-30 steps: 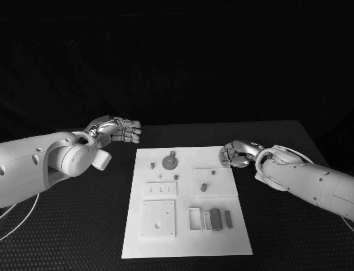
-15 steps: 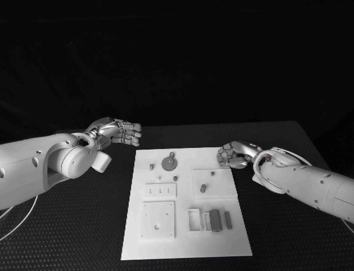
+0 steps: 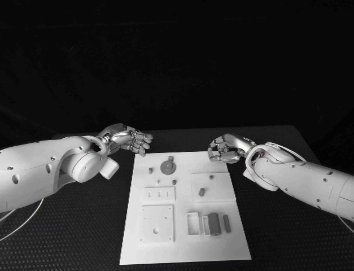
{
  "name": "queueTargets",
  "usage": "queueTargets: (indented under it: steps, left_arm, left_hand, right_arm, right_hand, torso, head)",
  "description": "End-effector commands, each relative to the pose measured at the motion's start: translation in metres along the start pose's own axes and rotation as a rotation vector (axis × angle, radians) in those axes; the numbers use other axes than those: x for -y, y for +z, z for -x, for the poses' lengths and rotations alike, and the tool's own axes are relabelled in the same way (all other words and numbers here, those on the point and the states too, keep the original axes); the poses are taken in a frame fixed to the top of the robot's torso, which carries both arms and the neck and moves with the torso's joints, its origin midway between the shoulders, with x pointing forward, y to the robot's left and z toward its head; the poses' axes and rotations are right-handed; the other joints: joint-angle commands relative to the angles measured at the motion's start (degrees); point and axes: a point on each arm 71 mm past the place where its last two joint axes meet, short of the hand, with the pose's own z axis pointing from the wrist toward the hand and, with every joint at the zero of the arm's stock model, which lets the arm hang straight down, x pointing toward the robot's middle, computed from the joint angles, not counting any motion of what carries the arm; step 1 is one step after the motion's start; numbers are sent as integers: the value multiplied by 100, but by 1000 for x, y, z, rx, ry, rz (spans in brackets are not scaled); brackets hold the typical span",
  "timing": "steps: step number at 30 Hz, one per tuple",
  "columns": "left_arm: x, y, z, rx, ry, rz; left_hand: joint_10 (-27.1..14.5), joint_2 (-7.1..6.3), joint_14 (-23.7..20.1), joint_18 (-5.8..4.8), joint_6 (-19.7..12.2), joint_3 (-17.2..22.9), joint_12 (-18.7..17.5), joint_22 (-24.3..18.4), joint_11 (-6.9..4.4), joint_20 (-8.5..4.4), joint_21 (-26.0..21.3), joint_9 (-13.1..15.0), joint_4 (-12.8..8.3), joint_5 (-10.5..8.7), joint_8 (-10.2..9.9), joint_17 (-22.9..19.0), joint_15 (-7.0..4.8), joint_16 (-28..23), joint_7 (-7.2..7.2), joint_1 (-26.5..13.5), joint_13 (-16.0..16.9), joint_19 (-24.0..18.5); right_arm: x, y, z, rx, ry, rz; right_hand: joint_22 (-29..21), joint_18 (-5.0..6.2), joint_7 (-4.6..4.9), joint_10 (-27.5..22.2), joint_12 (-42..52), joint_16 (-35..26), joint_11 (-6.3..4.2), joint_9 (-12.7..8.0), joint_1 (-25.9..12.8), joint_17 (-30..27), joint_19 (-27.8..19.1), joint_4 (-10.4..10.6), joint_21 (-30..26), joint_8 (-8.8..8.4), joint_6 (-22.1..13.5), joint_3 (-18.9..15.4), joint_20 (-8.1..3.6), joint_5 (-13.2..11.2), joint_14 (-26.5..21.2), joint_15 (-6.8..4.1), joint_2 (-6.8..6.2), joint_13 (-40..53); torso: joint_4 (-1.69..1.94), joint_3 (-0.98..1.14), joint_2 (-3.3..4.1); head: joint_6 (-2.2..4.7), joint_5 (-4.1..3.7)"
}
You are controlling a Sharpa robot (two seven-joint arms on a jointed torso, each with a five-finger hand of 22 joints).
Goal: Assemble the parts on the task board
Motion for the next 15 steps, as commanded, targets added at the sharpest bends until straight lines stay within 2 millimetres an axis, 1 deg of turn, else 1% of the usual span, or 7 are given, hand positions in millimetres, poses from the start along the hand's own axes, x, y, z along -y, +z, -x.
queueTargets:
  steps: [1,3,5,8,9,13,15]
  left_arm:
    - [-2,3,-7,-5,60,63]
    - [-2,5,-15,-16,60,80]
    - [-3,7,-23,-29,59,96]
    - [-3,10,-37,-52,58,121]
    - [-3,12,-42,-59,59,130]
    - [-2,14,-56,-77,60,159]
    - [-2,15,-62,-93,62,174]
  left_hand:
    - [45,0,15,-6,45,-22,31,24,-1,-21,42,-11,28,-24,-42,26,-22,37,0,-78,31,16]
    - [55,-25,20,-13,66,-33,37,48,-9,-35,54,-17,57,-25,-57,50,-32,57,-5,-126,64,23]
    - [65,-49,26,-15,78,-41,43,65,-16,-45,63,-21,81,-27,-70,66,-40,72,-8,-162,88,31]
    - [104,-65,56,-15,104,-41,74,106,-40,-71,90,-30,123,-30,-94,106,-65,115,-14,-208,149,64]
    - [119,-74,70,-14,110,-43,92,127,-50,-82,107,-34,130,-31,-106,126,-76,143,-15,-216,176,81]
    - [136,-109,72,-21,107,-69,179,214,-80,-116,162,-55,164,-36,-162,195,-106,257,-3,-266,288,108]
    - [127,-194,62,-24,83,-138,211,242,-84,-124,175,-65,231,-68,-192,216,-109,292,15,-405,332,108]
  right_arm:
    - [-12,2,-2,-5,-40,-20]
    - [-22,3,-5,-19,-44,-7]
    - [-33,4,-9,-40,-45,4]
    - [-49,5,-14,-54,-51,25]
    - [-54,5,-15,-58,-50,31]
    - [-71,7,-19,-73,-53,55]
    - [-78,8,-21,-79,-50,66]
  right_hand:
    - [110,30,194,37,32,27,-2,50,6,-2,52,21,23,33,668,-6,-12,18,33,-22,-35,0]
    - [110,30,187,49,36,32,-9,50,9,-3,63,20,32,32,682,-3,-19,18,47,-30,-48,0]
    - [110,30,180,61,39,37,-15,49,12,-3,72,20,40,29,696,0,-25,18,59,-37,-59,0]
    - [109,30,176,68,42,41,-19,47,12,-3,78,19,46,26,705,3,-30,18,67,-41,-65,0]
    - [109,30,174,71,43,43,-21,46,12,-3,80,19,48,25,709,5,-32,18,71,-44,-68,0]
    - [109,30,170,79,45,46,-26,44,15,-3,86,18,54,21,721,10,-37,18,80,-48,-75,0]
    - [109,30,168,81,45,47,-28,43,19,-4,87,17,56,19,725,13,-40,18,83,-50,-78,0]
  torso:
    - [-36,-31,-64]
    - [-51,-45,-88]
    - [-62,-53,-108]
    - [-78,-60,-153]
    - [-85,-67,-168]
    - [-99,-78,-209]
    - [-106,-84,-223]
  head:
    - [16,32]
    - [28,52]
    - [38,96]
    - [23,159]
    - [18,176]
    - [12,204]
    - [6,219]
